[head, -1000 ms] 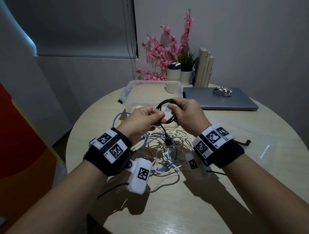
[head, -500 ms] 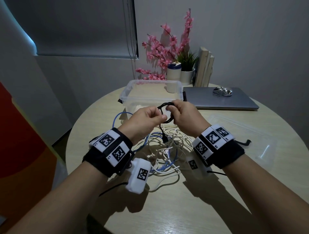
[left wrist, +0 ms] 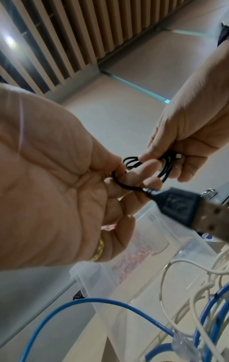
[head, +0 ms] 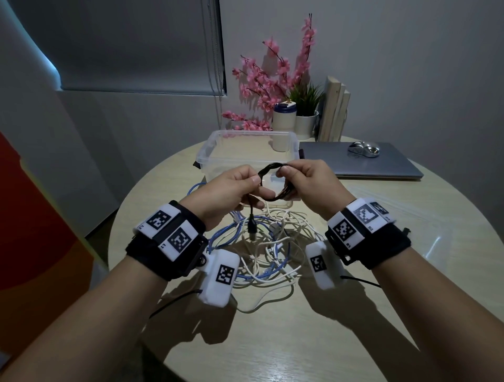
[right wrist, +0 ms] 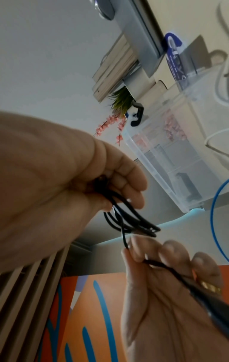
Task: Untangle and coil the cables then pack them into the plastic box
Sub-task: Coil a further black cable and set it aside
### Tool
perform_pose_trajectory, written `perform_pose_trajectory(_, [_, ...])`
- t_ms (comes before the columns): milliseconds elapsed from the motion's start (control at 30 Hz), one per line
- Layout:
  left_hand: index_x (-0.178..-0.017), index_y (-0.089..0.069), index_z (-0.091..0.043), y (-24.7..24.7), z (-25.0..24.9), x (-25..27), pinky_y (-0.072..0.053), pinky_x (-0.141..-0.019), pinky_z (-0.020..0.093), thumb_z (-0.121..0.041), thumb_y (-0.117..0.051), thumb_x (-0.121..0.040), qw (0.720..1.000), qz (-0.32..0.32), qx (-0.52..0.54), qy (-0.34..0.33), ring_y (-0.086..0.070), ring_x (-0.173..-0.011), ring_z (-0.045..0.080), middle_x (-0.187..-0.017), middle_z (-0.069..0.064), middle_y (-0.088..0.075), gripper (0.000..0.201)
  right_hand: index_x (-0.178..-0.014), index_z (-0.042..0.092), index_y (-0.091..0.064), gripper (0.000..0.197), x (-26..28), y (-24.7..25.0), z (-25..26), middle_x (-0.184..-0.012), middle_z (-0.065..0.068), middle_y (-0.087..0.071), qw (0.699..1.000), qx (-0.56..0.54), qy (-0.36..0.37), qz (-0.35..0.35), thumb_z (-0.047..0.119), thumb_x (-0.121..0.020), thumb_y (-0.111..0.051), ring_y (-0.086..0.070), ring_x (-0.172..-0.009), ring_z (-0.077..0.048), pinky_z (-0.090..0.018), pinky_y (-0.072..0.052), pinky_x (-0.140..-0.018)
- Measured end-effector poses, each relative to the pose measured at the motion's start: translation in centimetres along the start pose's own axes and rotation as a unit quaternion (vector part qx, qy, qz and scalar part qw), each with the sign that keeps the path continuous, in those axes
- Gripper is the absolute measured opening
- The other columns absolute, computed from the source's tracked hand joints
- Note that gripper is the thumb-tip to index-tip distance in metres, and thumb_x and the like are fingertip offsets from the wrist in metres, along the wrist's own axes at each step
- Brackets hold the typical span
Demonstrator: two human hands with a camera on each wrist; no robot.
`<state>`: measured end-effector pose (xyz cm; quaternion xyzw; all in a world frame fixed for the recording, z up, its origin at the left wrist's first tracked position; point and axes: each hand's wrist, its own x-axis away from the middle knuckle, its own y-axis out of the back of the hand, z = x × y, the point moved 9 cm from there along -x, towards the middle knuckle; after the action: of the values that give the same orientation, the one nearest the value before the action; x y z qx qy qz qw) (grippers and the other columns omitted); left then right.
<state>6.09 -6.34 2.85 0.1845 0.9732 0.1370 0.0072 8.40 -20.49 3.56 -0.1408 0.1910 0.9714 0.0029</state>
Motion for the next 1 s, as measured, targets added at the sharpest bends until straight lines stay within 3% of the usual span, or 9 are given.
perform_pose_trajectory(100, [-0.078, -0.046, -0.016, 0.9, -0.3, 0.1, -0.043, -0.055, 0.014, -0.014, -0.038, -0.102, 0.999, -0.034, 0.009, -0.008, -0.06, -0.065, 0.015, -0.076, 0.007, -0.068, 0.026, -0.094, 0.011, -0.071, 0.014, 0.0, 0.5, 0.1, -0.065, -0.011, -0.064, 1.0, -0.017, 0.009, -0.002, 0.013, -0.093, -0.057, -0.065, -0.059, -0.024, -0.027, -0.053, -0.055])
perform_pose_trajectory(167, [-0.076, -0.046, -0.017, 1.5, -0.4, 0.0, -0.043, -0.052, 0.01, -0.014, -0.039, -0.102, 0.998, -0.06, -0.009, -0.015, -0.059, -0.066, 0.016, -0.075, 0.006, -0.067, 0.027, -0.094, 0.012, -0.071, 0.012, 0.1, 0.7, 0.1, -0.065, -0.01, -0.065, 0.999, -0.034, 0.01, -0.005, 0.012, -0.092, -0.06, -0.066, -0.06, -0.025, -0.027, -0.054, -0.055])
perform_pose_trajectory(267, [-0.076, -0.049, -0.017, 2.5, -0.4, -0.4, -0.046, -0.072, 0.024, -0.015, -0.042, -0.101, 0.994, -0.098, -0.036, -0.024, -0.059, -0.073, 0.018, -0.076, 0.002, -0.069, 0.026, -0.089, 0.011, -0.072, 0.012, 0.1, 0.6, 0.3, -0.063, -0.006, -0.063, 1.0, -0.02, 0.012, 0.007, 0.011, -0.092, -0.059, -0.066, -0.059, -0.021, -0.026, -0.054, -0.056])
perform_pose_trajectory(333, [-0.076, -0.055, -0.017, 3.2, -0.3, -0.5, -0.045, -0.071, 0.026, -0.016, -0.049, -0.098, 0.99, -0.121, -0.058, -0.032, -0.058, -0.075, 0.015, -0.079, 0.0, -0.068, 0.022, -0.091, 0.005, -0.071, 0.015, 0.1, 0.5, 0.5, -0.061, -0.005, -0.061, 1.0, -0.002, 0.013, 0.019, 0.011, -0.093, -0.058, -0.065, -0.056, -0.017, -0.025, -0.053, -0.055])
perform_pose_trajectory(433, [-0.076, -0.068, -0.016, 4.0, -0.2, -0.3, -0.044, -0.07, 0.023, -0.019, -0.068, -0.087, 0.983, -0.137, -0.111, -0.045, -0.055, -0.071, 0.008, -0.074, -0.004, -0.066, 0.011, -0.093, 0.005, -0.071, 0.014, 0.1, 0.9, 0.3, -0.063, -0.008, -0.06, 0.999, -0.036, 0.0, 0.01, 0.009, -0.092, -0.058, -0.063, -0.055, -0.021, -0.033, -0.058, -0.059])
perform_pose_trajectory(533, [-0.073, -0.072, -0.018, 3.8, -0.1, -0.3, -0.046, -0.066, 0.024, -0.019, -0.077, -0.078, 0.977, -0.117, -0.178, -0.036, -0.055, -0.063, 0.007, -0.067, -0.006, -0.065, 0.008, -0.093, 0.004, -0.07, 0.012, 0.4, 0.7, 0.4, -0.062, -0.008, -0.056, 0.996, -0.085, 0.0, -0.005, 0.007, -0.091, -0.059, -0.057, -0.048, -0.019, -0.027, -0.052, -0.049])
perform_pose_trajectory(667, [-0.076, -0.072, -0.015, 3.4, -0.2, -0.3, -0.049, -0.066, 0.025, -0.017, -0.078, -0.077, 0.962, -0.124, -0.243, -0.03, -0.06, -0.067, 0.009, -0.074, 0.0, -0.07, 0.006, -0.089, 0.004, -0.068, 0.01, 0.6, 0.2, 0.7, -0.062, -0.009, -0.053, 0.991, -0.135, -0.011, -0.011, 0.004, -0.091, -0.059, -0.052, -0.042, -0.014, -0.02, -0.045, -0.042])
perform_pose_trajectory(867, [-0.074, -0.068, -0.016, 3.8, -1.0, -0.2, -0.04, -0.056, 0.019, -0.017, -0.074, -0.081, 0.941, -0.167, -0.288, -0.058, -0.055, -0.065, 0.008, -0.071, -0.004, -0.064, 0.009, -0.091, 0.003, -0.067, 0.009, 0.7, 0.1, 1.3, -0.063, -0.011, -0.053, 0.985, -0.17, -0.018, 0.0, 0.004, -0.091, -0.058, -0.053, -0.041, -0.013, -0.02, -0.048, -0.043])
perform_pose_trajectory(1000, [-0.072, -0.059, -0.017, 4.0, -0.3, -0.4, -0.053, -0.068, 0.034, -0.014, -0.065, -0.084, 0.923, -0.189, -0.33, -0.052, -0.062, -0.074, 0.019, -0.075, 0.0, -0.065, 0.014, -0.092, 0.001, -0.066, 0.01, 0.9, -0.4, 1.3, -0.063, -0.01, -0.053, 0.982, -0.184, -0.027, 0.012, 0.004, -0.091, -0.057, -0.053, -0.04, -0.013, -0.021, -0.049, -0.044])
